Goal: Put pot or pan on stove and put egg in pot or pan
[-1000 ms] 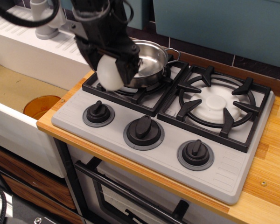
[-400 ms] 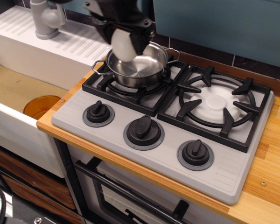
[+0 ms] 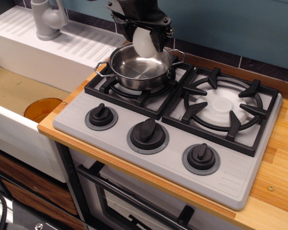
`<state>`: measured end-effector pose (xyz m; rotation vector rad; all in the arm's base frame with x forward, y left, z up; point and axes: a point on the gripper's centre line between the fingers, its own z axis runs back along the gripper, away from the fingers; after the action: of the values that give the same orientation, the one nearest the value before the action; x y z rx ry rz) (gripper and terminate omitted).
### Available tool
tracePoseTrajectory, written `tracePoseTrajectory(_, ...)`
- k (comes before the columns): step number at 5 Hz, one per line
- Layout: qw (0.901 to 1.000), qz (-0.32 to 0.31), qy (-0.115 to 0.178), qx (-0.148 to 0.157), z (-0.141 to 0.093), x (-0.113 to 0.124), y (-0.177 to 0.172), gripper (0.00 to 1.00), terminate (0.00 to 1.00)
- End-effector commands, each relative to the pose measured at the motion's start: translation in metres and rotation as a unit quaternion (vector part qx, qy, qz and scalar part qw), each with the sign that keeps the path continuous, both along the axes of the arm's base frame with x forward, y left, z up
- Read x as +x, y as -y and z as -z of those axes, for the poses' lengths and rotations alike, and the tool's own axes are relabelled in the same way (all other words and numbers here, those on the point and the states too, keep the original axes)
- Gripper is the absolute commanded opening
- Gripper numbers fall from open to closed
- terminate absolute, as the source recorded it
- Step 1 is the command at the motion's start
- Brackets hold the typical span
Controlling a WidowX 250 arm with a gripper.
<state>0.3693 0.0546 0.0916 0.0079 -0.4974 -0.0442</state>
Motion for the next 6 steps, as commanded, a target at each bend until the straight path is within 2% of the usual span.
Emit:
tracePoseTrajectory(1,0.9998,0.007,0.019,0.006,-0.024,0.008,0.003,1.00,0.00)
tracePoseTrajectory(3,0.9998,-0.005,0.006,0.016,-0.037,-0.002,0.011,1.00,0.00)
tracePoseTrajectory(5,0.9980,-0.014,-0.030,0.054,-0.061,-0.007,0.013,1.00,0.00)
tracePoseTrajectory(6,0.9962,-0.022,-0.061,0.058,-0.065,-0.005,0.019,1.00,0.00)
